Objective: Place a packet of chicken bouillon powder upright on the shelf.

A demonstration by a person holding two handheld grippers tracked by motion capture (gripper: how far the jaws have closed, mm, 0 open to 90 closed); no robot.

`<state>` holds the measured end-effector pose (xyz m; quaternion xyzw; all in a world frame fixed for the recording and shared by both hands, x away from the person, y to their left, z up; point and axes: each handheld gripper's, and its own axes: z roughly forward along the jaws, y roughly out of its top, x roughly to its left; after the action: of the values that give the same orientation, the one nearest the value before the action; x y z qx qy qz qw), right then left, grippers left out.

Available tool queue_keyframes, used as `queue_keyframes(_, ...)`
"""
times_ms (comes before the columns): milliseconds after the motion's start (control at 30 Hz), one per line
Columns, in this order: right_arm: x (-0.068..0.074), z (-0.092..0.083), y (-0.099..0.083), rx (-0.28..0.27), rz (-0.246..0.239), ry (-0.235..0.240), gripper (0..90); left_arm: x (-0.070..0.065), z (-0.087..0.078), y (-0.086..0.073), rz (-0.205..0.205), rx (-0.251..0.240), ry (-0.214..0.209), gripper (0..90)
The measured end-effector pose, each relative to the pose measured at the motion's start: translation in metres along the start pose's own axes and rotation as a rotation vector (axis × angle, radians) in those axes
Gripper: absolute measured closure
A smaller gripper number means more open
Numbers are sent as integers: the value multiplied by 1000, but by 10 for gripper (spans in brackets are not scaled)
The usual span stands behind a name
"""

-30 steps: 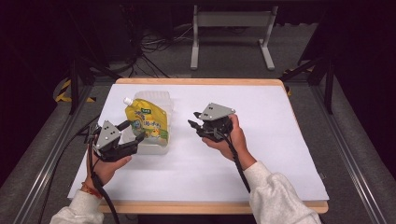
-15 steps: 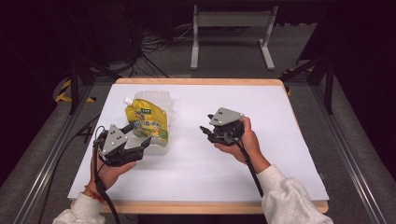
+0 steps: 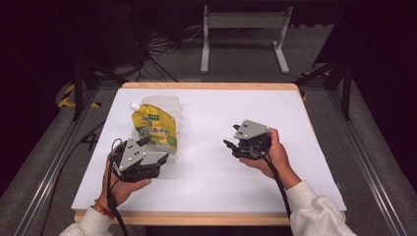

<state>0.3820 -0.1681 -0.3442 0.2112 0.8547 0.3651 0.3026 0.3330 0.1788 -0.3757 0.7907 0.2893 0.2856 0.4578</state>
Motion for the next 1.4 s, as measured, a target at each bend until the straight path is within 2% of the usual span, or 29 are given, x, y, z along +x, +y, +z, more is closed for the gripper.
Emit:
queue_keyframes(233,-2,-7,-12,22,-4,-8,406,-11,5,-1,28,18,-22,204)
queue_keyframes(500,-6,-18,-30,52,-3,-15,348,-25,12,-6,71,66,-65,188)
queue_keyframes(733,-8,-26,-46,71,7,-28,316,-30,16,-10,91,91,-86,185)
queue_keyframes(800,-9,-30,-56,93,3,-42,296,-32,18,-11,94,97,-88,183)
queue_keyframes(1067,-9,-39,-72,109,14,-45,270,-37,23,-15,112,124,-108,178)
queue_keyframes(1400,-9,-55,-107,141,45,-48,237,-42,31,-21,139,172,-128,171)
